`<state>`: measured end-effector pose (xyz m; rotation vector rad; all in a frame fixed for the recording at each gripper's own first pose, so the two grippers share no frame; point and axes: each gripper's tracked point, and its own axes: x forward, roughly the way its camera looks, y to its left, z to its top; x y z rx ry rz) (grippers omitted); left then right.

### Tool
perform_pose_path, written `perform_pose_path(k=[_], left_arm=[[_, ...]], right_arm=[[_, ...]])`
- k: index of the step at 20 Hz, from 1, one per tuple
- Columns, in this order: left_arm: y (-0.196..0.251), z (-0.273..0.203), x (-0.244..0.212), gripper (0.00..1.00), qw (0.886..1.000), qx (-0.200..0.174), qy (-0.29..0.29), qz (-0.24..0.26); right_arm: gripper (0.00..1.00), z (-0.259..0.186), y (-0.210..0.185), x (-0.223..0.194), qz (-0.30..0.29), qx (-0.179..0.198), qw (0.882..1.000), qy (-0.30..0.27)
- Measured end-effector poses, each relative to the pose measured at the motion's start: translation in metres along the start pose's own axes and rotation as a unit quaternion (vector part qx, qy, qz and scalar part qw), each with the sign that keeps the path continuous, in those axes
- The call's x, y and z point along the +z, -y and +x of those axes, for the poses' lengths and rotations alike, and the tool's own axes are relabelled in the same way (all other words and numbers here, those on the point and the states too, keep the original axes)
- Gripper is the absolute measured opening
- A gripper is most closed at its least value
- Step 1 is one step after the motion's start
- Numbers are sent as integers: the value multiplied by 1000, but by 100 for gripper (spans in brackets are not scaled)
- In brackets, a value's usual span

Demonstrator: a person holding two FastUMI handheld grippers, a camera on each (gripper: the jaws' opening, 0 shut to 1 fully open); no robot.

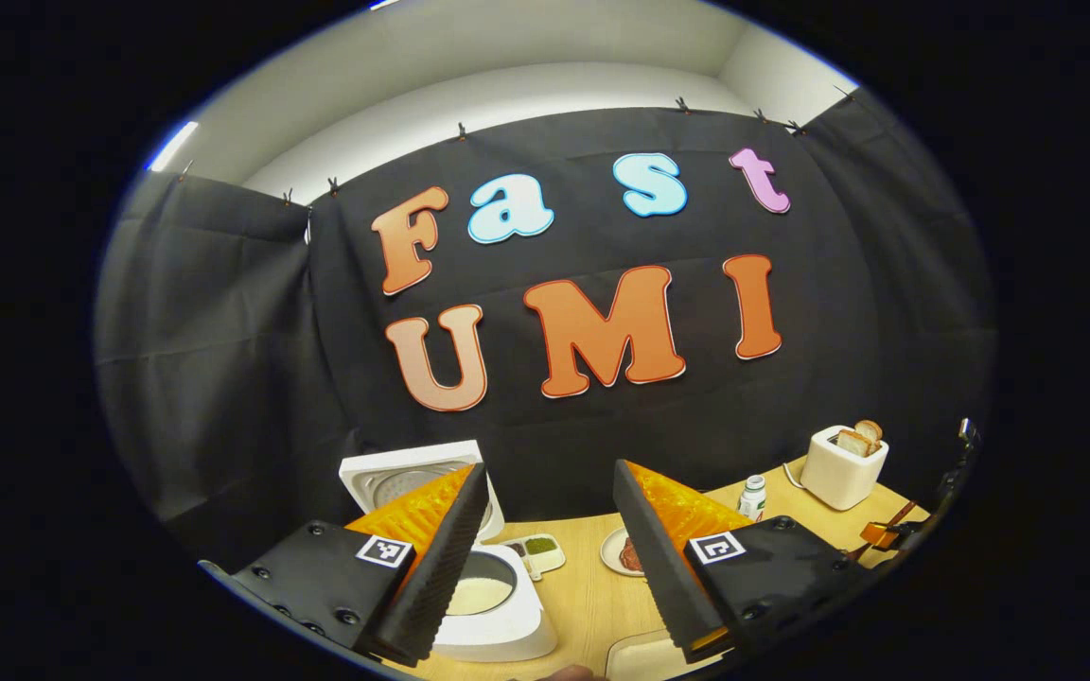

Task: Close the left gripper, press the button to open the rice cooker; take a wooden spoon from the chopstick holder with the right hand, scoop a spoonful of rice and pour it into the rice cooker, then put the wooden spoon back into the chopstick holder.

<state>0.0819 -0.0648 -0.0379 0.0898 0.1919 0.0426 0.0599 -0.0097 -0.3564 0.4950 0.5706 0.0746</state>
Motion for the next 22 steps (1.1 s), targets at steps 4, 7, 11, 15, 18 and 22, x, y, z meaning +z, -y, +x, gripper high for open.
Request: perform_pose_path(k=[4, 7, 11, 15, 18, 22], left_arm=[[-25, 2, -7, 96, 1000, 11, 2, -7], [-48, 3, -13, 97, 1000, 29, 9, -9], [-74, 3, -39, 98, 999, 27, -8, -30], [-115, -5, -63, 98, 998, 46, -22, -40], [-136, -6, -78, 99, 997, 51, -35, -36], [-162, -11, -86, 100, 997, 64, -31, -28]], right_arm=[[16, -24, -30, 41, -25, 7, 999, 46], [16, -41, -59, 57, -37, 13, 997, 59], [16, -55, -111, 40, -72, 39, 996, 43], [16, -68, -161, 1, -110, 72, 991, 14], [15, -72, -188, -26, -157, 84, 984, 2], [16, -66, -205, -73, -214, 81, 973, -27]])
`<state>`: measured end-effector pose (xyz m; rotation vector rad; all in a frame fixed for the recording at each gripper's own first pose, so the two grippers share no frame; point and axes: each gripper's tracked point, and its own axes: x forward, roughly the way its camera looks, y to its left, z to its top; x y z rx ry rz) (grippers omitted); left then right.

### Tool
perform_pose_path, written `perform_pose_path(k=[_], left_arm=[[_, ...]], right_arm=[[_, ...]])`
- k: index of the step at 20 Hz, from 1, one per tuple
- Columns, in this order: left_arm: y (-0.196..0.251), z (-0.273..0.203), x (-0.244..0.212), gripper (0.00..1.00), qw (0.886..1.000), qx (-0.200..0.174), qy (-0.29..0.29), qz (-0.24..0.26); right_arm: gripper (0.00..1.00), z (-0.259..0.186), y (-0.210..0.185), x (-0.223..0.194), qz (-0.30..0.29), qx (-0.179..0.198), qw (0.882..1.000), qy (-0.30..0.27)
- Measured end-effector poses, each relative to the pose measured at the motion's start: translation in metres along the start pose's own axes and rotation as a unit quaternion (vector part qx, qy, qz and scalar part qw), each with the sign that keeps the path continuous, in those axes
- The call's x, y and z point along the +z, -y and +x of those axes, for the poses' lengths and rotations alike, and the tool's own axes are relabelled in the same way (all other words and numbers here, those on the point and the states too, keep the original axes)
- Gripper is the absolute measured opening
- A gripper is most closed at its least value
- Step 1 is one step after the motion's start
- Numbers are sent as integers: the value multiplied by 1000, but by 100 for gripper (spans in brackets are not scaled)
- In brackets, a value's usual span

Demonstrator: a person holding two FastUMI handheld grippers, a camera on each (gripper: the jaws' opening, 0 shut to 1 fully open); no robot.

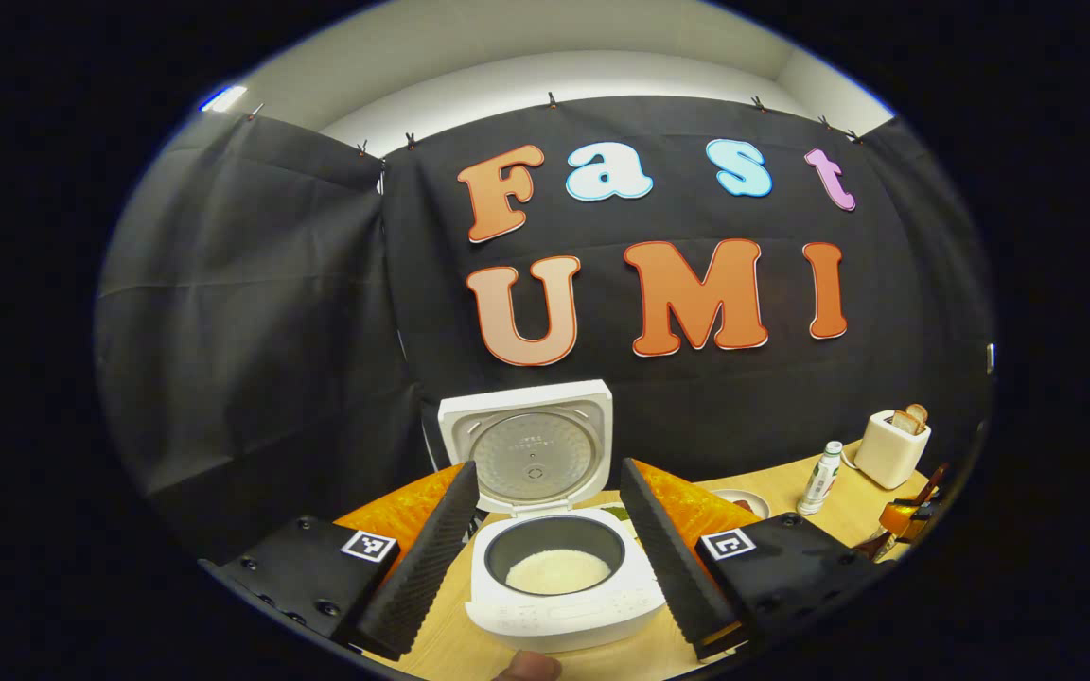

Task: Close the left gripper, press the button to open the rice cooker; take a wooden spoon from the chopstick holder with the right hand, scoop a spoonful of rice and pour it into the rice cooker, then put the wooden spoon back into the chopstick holder.

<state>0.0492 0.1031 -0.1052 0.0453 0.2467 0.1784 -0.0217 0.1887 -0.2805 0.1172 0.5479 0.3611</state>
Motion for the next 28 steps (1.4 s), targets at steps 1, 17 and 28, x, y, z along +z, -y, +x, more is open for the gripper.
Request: perform_pose_path(k=[1, 17, 28], left_arm=[[-5, -1, -3, 100, 1000, 3, -1, 0], [-41, 0, -42, 100, 999, -1, -35, 21], [-26, 18, -52, 100, 997, -55, -43, 21]], right_arm=[[16, 2, -4, -8, -8, -2, 1000, -7], [14, 36, -27, -102, -245, -56, 968, -7], [14, 22, -65, -114, -92, -36, 995, -16]])
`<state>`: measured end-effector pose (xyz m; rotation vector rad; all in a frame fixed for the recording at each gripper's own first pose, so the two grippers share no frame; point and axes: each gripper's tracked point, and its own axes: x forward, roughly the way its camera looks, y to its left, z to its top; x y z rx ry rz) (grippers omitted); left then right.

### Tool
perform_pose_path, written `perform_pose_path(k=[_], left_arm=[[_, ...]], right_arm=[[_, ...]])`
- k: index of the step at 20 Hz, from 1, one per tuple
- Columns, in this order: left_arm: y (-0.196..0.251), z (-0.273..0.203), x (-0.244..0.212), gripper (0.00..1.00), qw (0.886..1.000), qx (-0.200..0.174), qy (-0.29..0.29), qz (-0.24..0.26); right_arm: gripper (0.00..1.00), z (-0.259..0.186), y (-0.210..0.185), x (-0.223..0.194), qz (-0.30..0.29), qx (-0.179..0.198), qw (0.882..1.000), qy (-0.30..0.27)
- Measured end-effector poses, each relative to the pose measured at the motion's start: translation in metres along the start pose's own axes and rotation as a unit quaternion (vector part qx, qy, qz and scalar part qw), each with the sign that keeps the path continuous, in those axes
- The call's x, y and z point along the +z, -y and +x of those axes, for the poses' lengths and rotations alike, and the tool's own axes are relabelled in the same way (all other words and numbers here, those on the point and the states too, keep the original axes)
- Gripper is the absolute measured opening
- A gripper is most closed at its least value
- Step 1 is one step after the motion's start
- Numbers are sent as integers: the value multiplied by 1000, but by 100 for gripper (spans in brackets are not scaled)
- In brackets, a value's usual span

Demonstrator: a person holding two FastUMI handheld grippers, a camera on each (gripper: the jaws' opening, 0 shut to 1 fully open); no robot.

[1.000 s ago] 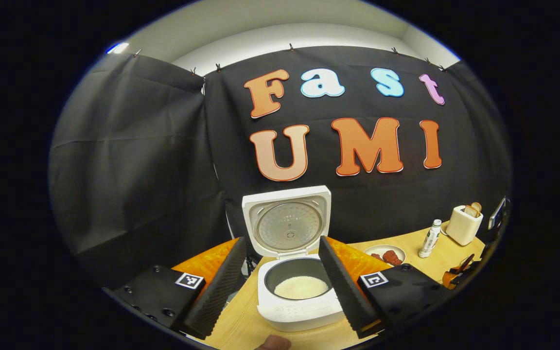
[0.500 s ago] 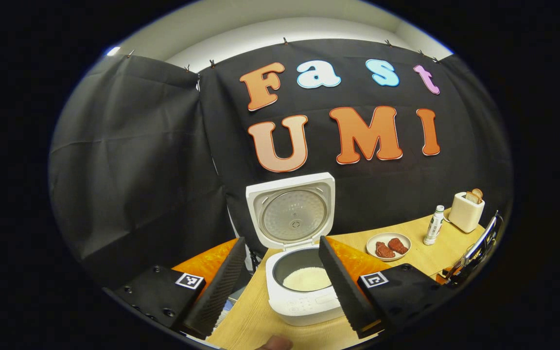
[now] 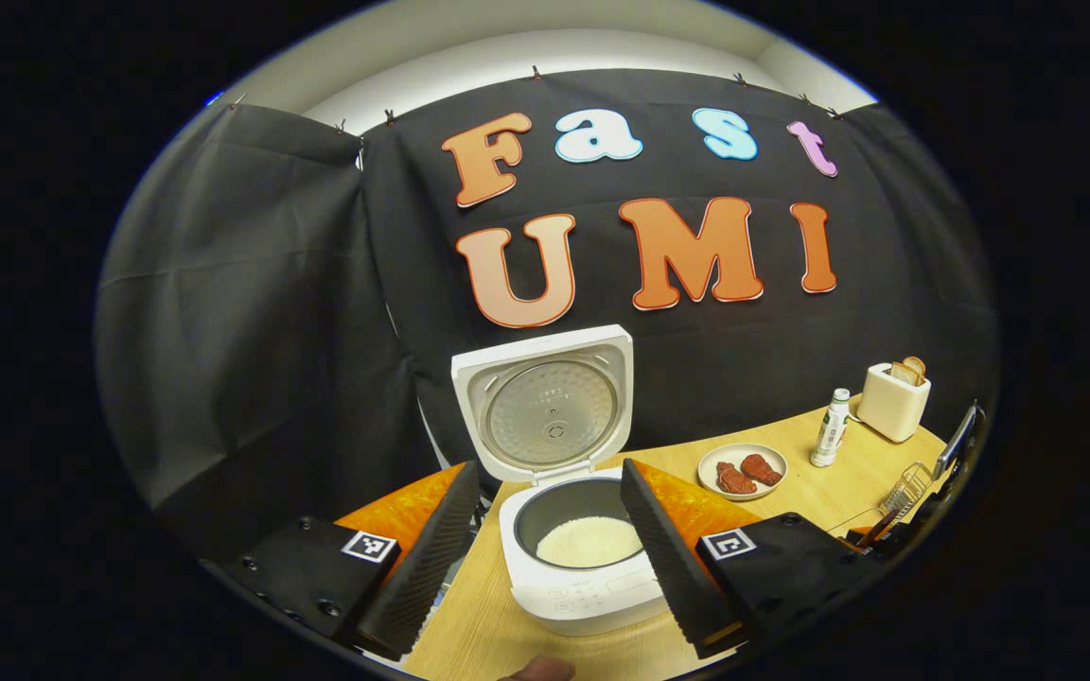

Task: Close the left gripper, press the button to open the rice cooker; take a wooden spoon from the chopstick holder with the right hand, scoop a spoonful of rice and pour it into the rice cooker, then put the wooden spoon back into the chopstick holder.

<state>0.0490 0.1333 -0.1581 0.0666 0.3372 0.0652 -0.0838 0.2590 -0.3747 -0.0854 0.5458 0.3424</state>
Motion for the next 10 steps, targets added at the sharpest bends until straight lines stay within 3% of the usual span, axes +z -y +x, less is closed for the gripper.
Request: perform_pose_path(k=[6, 10], left_arm=[[1, 3, -4, 100, 1000, -23, -4, -15], [-7, 4, -11, 100, 999, -22, -7, -24]], right_arm=[[14, -5, -20, -6, 107, 31, 993, -43], [14, -3, -20, -9, 177, 61, 979, -81]])
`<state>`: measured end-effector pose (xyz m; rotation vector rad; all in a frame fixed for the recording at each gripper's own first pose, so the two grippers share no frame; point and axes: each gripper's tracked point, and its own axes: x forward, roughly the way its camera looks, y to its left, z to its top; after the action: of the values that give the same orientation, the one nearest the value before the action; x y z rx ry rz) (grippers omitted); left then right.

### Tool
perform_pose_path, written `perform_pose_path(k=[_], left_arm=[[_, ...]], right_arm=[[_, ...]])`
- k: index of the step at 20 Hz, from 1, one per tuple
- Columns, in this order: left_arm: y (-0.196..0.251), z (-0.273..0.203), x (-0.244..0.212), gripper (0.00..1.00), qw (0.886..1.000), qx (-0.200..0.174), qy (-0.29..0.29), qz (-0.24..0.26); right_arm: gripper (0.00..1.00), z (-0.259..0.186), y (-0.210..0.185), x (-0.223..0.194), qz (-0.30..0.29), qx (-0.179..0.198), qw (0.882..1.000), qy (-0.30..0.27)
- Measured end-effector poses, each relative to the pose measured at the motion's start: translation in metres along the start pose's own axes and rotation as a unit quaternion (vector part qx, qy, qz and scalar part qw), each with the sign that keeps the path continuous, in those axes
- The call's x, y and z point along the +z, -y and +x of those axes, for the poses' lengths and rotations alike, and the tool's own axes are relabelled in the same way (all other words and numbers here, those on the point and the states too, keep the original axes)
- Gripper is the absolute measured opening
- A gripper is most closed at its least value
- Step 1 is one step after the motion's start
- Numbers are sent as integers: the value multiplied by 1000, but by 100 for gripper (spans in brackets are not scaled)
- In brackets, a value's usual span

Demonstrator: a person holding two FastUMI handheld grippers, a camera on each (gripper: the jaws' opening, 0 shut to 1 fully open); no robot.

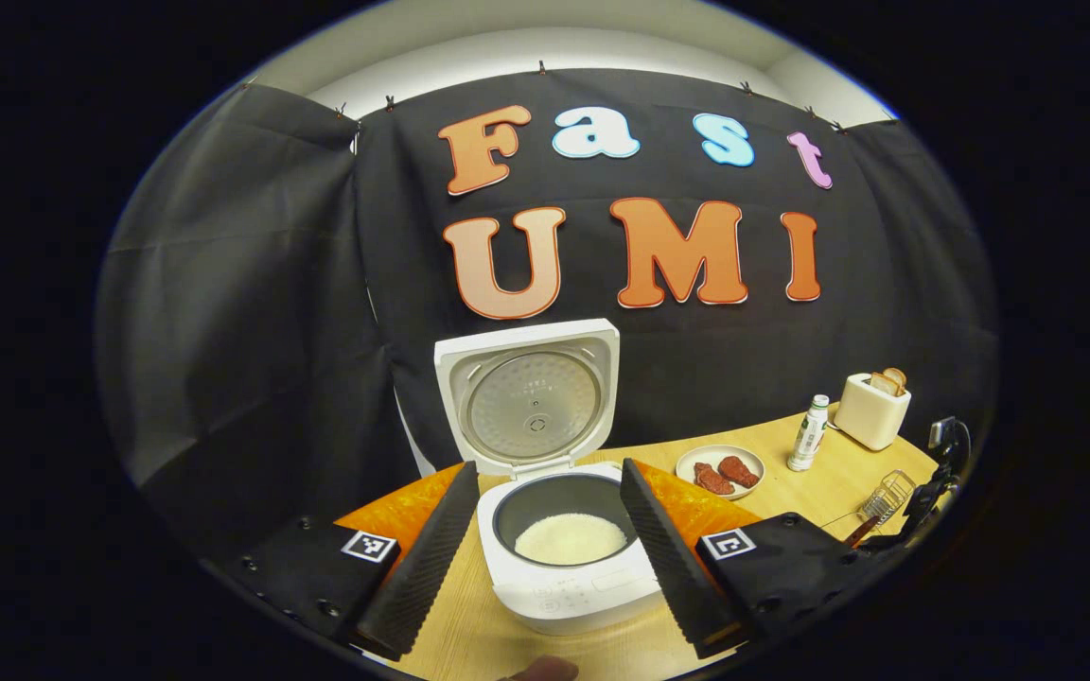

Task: Close the left gripper, press the button to open the rice cooker; take a wooden spoon from the chopstick holder with the right hand, scoop a spoonful of rice and pour it into the rice cooker, then put the wooden spoon back into the chopstick holder.

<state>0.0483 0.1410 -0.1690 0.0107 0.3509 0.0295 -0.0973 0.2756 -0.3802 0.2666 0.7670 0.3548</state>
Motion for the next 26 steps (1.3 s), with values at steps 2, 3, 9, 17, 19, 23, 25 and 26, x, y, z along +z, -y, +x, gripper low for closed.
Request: perform_pose_path(k=[2, 3, 9, 17, 19, 23, 25, 26], left_arm=[[-7, -2, -3, 100, 1000, 7, 0, -4], [-12, -3, -5, 100, 1000, 11, -1, -6], [-28, -2, -15, 100, 999, 26, -12, -16], [-29, -3, -8, 100, 1000, 31, -3, -6], [-27, -5, -5, 100, 999, 32, 1, -4], [-22, -5, 4, 100, 999, 35, 10, -2], [-19, -5, 7, 100, 999, 36, 12, -4], [-19, -4, 8, 100, 999, 37, 14, -4]], right_arm=[[14, 0, 2, -2, 33, 7, 999, -12], [14, -1, 0, -3, 44, 10, 999, -16], [14, -1, -8, -11, 121, 34, 991, -47], [14, 2, -14, -1, 240, 90, 965, -57], [14, 0, -8, 7, 273, 108, 955, -49], [14, -1, 14, 25, 317, 109, 942, -35], [14, -4, 24, 39, 331, 113, 936, -23], [14, -5, 28, 47, 342, 116, 932, -16]])
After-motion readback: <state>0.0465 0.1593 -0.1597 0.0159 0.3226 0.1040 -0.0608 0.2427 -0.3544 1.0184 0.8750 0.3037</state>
